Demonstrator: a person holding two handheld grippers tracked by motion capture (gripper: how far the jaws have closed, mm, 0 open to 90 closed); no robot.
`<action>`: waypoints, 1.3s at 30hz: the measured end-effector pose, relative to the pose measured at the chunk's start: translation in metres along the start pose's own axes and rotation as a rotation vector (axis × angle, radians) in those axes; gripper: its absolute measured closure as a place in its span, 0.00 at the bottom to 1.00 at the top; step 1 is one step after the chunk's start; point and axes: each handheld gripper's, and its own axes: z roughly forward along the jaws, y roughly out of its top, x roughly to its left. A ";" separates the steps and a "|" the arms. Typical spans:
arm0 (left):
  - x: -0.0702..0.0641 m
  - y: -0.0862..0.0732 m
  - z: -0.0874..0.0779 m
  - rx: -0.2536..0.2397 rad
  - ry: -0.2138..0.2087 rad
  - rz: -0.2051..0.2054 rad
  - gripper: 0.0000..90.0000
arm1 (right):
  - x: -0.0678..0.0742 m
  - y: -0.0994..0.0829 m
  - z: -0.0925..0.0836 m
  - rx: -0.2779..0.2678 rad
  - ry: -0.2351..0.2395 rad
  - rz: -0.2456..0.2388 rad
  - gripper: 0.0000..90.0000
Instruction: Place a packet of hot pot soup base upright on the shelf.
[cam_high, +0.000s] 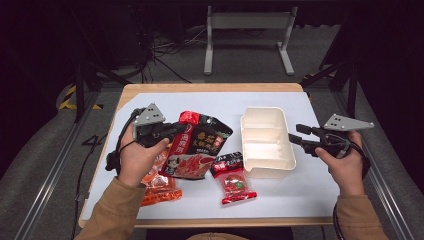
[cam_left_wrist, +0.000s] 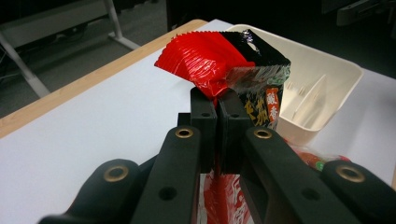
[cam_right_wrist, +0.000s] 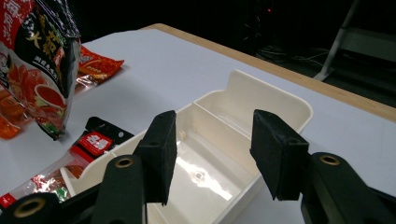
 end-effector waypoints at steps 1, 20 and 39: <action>0.000 -0.001 -0.003 -0.017 0.002 0.000 0.97 | 0.000 0.001 0.000 -0.005 0.011 0.006 0.56; 0.000 -0.006 -0.019 -0.220 -0.003 -0.007 0.97 | 0.024 0.016 0.008 -0.045 0.091 -0.029 0.54; -0.005 -0.006 -0.008 -0.220 -0.056 0.030 0.97 | 0.064 0.060 0.040 0.004 0.230 -0.087 0.39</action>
